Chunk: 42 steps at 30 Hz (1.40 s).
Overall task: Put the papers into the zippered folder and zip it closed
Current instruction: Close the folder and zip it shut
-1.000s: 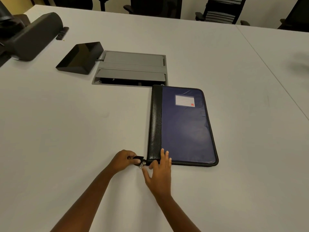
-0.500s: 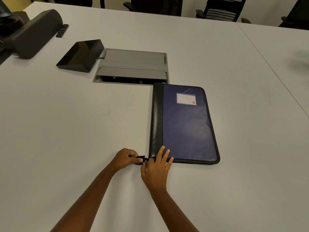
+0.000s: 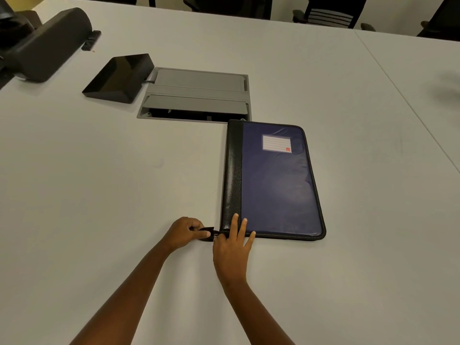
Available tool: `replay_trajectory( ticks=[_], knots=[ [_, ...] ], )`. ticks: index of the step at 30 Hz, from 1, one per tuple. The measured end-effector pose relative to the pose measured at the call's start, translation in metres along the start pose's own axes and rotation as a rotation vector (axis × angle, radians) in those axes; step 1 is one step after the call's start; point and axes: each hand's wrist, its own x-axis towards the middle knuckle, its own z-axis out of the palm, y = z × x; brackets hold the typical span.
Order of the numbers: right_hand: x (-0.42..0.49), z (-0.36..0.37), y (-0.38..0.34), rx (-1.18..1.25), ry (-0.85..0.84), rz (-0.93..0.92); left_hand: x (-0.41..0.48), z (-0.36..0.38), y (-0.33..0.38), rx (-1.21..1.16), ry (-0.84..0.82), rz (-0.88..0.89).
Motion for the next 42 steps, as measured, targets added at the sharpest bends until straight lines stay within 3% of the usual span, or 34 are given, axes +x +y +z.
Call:
replay_trajectory(
  ticks=[7,11,20,31,37,42],
  knots=[
    [-0.002,0.007,0.034,0.182,0.151,-0.061,0.002,0.000,-0.001,0.122,0.020,0.044],
    [-0.001,0.013,0.052,0.331,0.119,-0.037,0.002,-0.001,0.001,0.143,0.045,0.054],
    [-0.003,0.010,0.109,0.326,0.149,0.016,-0.001,-0.002,0.008,0.184,0.074,0.061],
    [-0.004,0.007,0.175,0.408,0.077,0.152,-0.011,-0.002,0.016,0.220,0.105,0.038],
    [0.001,0.003,0.232,0.494,-0.005,0.358,-0.013,0.001,0.016,0.170,0.149,0.023],
    [0.010,-0.005,0.237,0.469,-0.122,0.317,-0.014,0.003,0.025,0.165,0.186,0.010]
  ],
)
